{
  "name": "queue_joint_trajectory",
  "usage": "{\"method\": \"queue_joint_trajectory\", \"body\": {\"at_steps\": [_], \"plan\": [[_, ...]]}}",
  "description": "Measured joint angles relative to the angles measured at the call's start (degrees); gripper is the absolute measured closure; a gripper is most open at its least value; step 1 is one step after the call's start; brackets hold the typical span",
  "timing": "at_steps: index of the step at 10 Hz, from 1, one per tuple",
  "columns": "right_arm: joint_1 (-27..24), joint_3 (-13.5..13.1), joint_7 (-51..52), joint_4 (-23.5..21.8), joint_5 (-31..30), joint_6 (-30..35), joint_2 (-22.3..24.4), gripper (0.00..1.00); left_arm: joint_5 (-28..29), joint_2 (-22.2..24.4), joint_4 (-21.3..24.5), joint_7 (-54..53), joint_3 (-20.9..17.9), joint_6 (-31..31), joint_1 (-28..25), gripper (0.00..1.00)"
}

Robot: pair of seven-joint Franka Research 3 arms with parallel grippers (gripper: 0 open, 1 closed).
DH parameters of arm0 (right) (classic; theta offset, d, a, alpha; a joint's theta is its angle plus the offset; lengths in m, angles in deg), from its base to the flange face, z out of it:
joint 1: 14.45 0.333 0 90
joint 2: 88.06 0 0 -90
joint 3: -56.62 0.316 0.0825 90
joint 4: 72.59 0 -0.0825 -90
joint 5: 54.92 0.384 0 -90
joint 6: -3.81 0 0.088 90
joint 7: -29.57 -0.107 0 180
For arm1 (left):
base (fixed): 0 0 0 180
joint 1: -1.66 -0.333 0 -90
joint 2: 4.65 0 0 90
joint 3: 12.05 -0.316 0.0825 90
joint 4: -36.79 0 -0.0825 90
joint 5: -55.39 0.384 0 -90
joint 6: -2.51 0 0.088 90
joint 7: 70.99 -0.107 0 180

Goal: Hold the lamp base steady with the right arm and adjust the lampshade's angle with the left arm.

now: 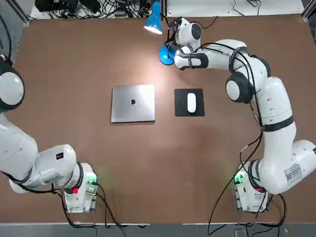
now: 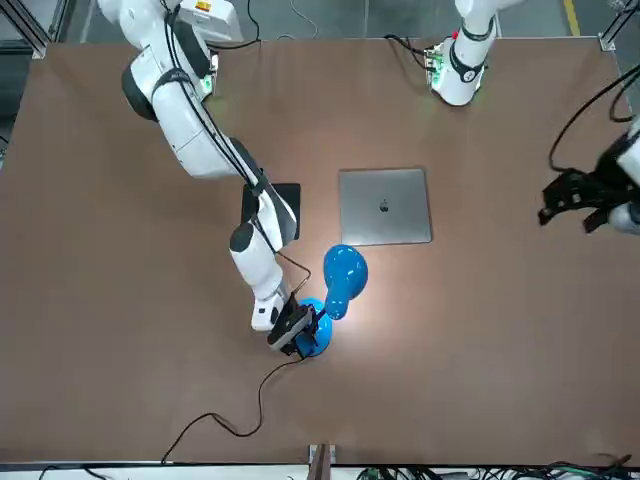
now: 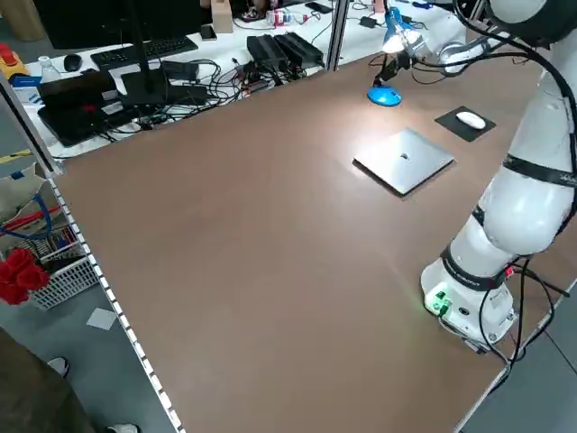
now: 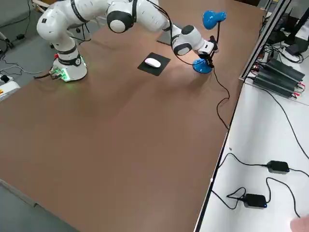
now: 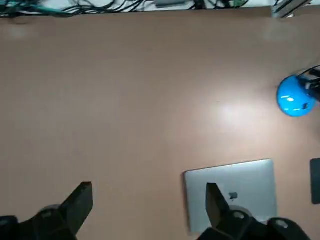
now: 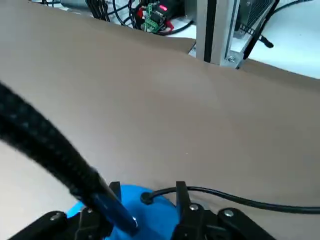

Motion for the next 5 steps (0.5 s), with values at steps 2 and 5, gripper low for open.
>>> {"method": "queue_joint_trajectory", "body": {"at_steps": [2, 5], "plan": [[0.24, 0.01, -0.86, 0.34, 0.0, -0.06, 0.29, 0.34, -0.01, 1.39, 0.36, -1.02, -0.92, 2.53, -2.1, 0.03], [0.62, -0.01, -1.52, -1.21, 0.0, -0.06, 1.67, 0.0, 0.03, 3.28, 2.51, -1.59, -17.24, 2.89, 11.34, 0.09]]}}
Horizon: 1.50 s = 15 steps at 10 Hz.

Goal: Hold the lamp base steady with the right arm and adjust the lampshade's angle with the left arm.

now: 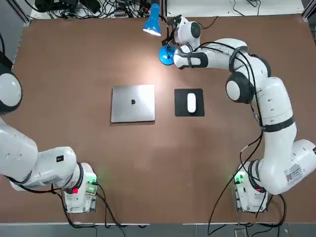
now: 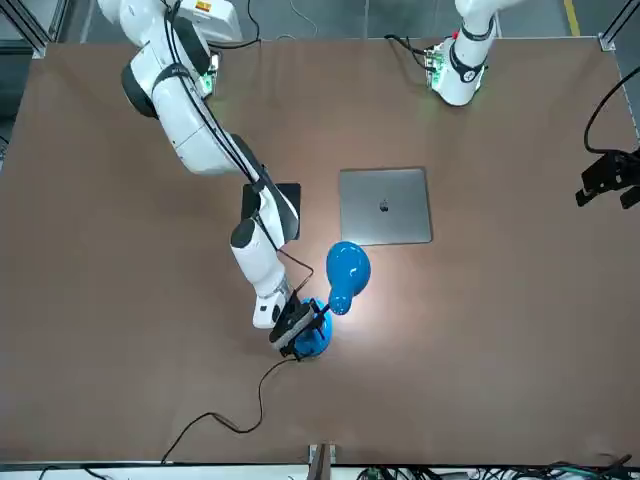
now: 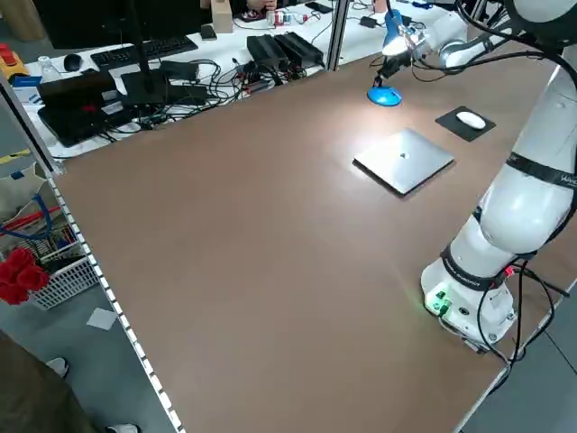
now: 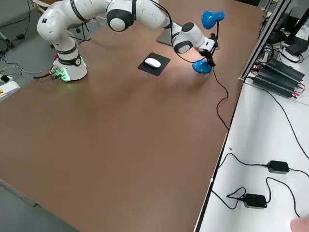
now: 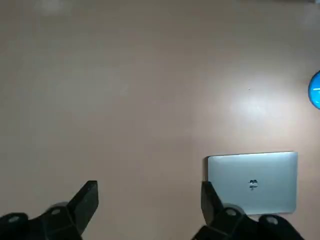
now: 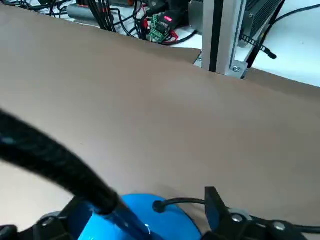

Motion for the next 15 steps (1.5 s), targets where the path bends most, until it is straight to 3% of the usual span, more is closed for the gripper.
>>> {"method": "queue_joint_trajectory", "body": {"at_steps": [3, 6, 9, 10, 12, 13, 15], "plan": [[-0.32, -0.42, -0.2, -8.86, 0.0, -0.08, 6.04, 0.0, 0.34, 1.54, 0.31, 0.55, -6.81, 1.18, 5.46, 0.02], [-2.86, -0.86, -0.31, -21.21, 0.03, -0.94, 16.1, 0.0, 0.56, 1.93, 1.22, 3.09, -6.99, 1.64, 5.46, 0.02], [-8.86, -0.94, -0.52, -33.76, 0.05, 2.13, 29.82, 0.0, 0.57, 1.93, 1.93, 5.46, -5.87, 0.93, 5.6, 0.02], [-11.05, -0.92, -0.62, -36.37, 0.1, 8.38, 35.22, 0.0, 0.59, 1.94, 2.18, 6.74, -5.94, 0.65, 5.46, 0.02], [-13.35, -1.64, -1.14, -37.48, 6.07, 29.29, 47.68, 0.0, 0.59, 1.94, 2.95, 7.49, -6.11, -0.13, 4.91, 0.02], [-13.47, -3.41, -1.63, -37.67, 7.87, 39.97, 53.97, 0.0, 0.59, 1.94, 3.38, 7.44, -6.14, -0.26, 4.7, 0.02], [-13.68, -9.51, -2.9, -38.09, 8.43, 55.24, 63.32, 0.0, 0.59, 1.94, 3.75, 7.3, -6.17, -0.33, 4.43, 0.02]]}}
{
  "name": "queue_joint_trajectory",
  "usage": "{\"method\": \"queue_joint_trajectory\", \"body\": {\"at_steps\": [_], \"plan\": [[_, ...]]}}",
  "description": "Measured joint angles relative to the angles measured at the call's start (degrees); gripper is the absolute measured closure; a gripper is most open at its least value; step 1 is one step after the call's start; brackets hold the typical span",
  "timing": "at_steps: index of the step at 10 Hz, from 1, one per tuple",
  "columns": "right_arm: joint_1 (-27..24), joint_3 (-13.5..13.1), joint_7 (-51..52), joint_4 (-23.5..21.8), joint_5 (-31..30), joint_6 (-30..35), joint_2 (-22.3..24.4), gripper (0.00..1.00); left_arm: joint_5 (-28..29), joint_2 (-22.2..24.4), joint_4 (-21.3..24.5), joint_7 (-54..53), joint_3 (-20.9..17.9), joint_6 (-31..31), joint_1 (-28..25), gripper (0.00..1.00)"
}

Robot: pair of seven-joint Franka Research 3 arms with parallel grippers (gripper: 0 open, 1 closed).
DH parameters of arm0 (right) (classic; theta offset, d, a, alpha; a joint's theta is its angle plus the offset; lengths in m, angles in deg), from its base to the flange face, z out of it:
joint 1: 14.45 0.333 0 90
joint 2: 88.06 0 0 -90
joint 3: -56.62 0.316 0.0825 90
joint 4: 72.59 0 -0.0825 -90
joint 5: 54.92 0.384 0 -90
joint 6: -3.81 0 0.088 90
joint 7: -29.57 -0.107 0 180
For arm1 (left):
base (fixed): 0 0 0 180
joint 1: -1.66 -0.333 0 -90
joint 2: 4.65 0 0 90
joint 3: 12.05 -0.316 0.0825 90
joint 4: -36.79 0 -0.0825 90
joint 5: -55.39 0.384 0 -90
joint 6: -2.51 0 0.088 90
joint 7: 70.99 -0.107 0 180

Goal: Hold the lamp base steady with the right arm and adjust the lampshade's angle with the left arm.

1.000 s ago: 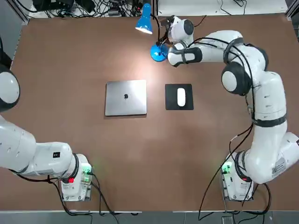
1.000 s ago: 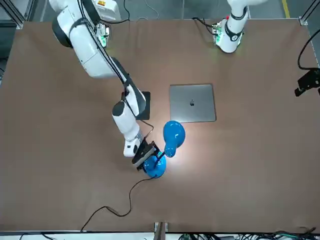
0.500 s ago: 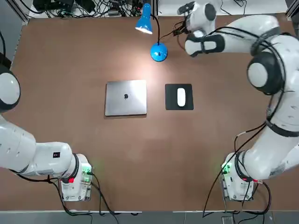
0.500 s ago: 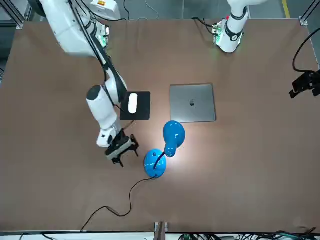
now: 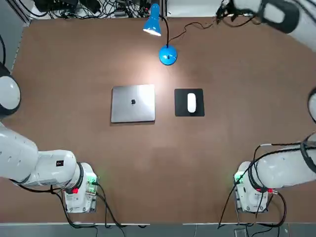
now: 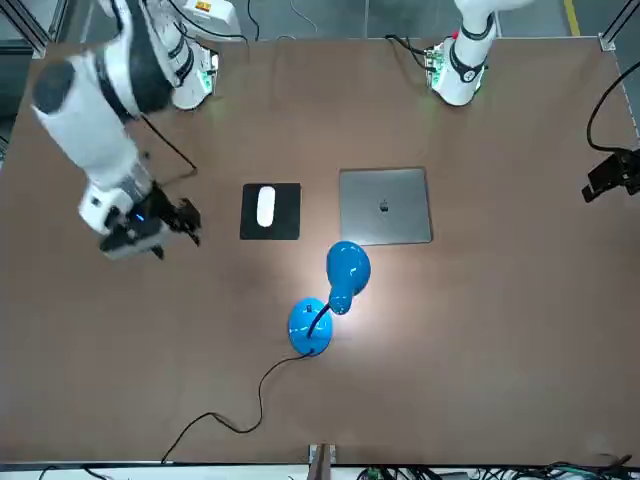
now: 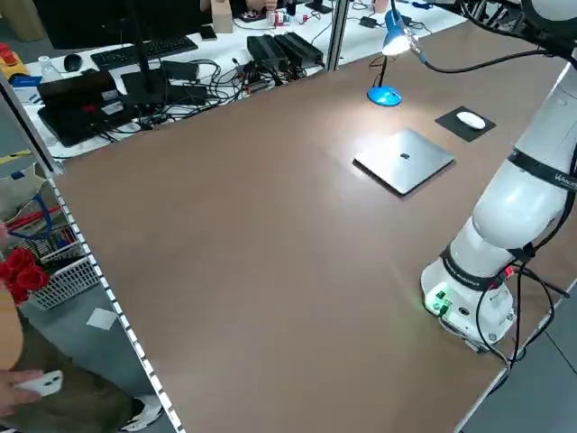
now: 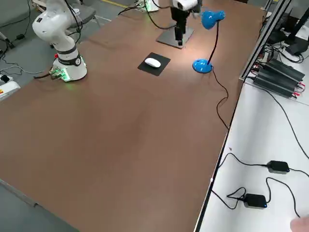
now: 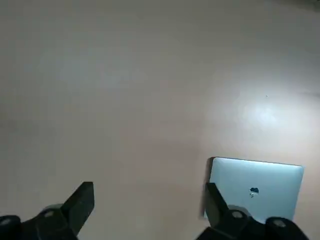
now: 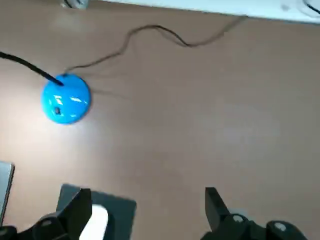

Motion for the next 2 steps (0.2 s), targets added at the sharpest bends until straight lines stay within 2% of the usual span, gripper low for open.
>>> {"method": "queue_joint_trajectory", "body": {"at_steps": [2], "plan": [[-0.63, -6.14, -2.14, 0.99, 0.18, 12.86, 5.75, 0.0, 0.0, 0.0, 0.09, -0.04, 0.02, -0.05, -0.01, 0.02]]}}
